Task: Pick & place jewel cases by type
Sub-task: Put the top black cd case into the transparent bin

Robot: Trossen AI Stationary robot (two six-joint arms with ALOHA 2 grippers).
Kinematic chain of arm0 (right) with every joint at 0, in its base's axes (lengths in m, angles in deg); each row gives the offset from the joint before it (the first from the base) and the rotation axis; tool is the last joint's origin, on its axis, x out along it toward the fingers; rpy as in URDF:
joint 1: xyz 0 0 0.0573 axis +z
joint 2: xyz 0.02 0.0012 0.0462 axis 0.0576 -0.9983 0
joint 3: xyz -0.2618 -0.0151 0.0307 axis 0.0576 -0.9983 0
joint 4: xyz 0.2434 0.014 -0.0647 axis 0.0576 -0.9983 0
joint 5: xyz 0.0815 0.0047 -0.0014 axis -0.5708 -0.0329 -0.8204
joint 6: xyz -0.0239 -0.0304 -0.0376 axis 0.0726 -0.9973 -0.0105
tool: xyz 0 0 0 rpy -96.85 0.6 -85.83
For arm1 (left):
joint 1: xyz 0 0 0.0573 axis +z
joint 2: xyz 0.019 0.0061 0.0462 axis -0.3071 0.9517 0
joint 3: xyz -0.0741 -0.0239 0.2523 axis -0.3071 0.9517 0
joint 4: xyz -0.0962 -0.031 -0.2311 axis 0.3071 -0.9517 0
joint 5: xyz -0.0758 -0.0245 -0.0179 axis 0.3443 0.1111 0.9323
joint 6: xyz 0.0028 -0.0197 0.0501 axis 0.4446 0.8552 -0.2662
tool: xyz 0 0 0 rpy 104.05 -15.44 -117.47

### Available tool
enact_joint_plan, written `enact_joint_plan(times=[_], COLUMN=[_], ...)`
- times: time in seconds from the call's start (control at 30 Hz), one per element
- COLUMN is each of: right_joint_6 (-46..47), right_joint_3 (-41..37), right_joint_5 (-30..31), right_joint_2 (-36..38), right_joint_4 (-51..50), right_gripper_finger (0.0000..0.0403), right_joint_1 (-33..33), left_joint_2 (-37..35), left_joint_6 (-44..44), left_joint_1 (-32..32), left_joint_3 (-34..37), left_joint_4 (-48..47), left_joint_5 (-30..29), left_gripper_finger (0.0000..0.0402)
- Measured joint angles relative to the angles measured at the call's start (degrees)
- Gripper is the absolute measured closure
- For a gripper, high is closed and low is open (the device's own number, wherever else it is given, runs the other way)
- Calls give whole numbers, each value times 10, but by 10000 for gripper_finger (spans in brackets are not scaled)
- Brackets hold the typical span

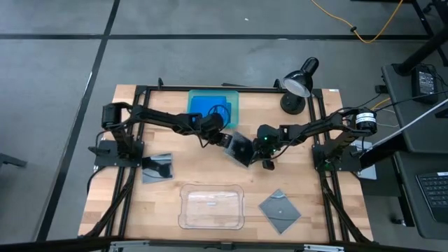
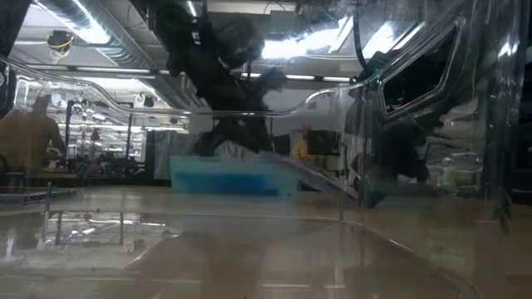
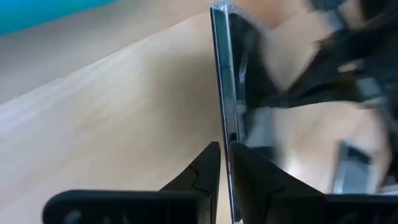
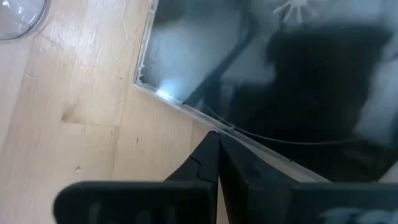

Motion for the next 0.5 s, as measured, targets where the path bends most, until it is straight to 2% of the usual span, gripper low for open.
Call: enact_joint_plan(times=[0.17, 0.5], right_joint_6=[-3, -7], right_joint_3=[0, -1], right_joint_5=[1, 1], right_joint_2=[0, 0], right_joint_4=[2, 5], right_gripper_finger=[393, 393], right_joint_1=[0, 0], left_joint_2=[-22, -16], left_joint_6=[3, 13], left_joint_1=[-7, -10], left_joint_3=[-6, -3], left_joint_4=[44, 94], left_joint_5=[10, 9], left_gripper_finger=[366, 361])
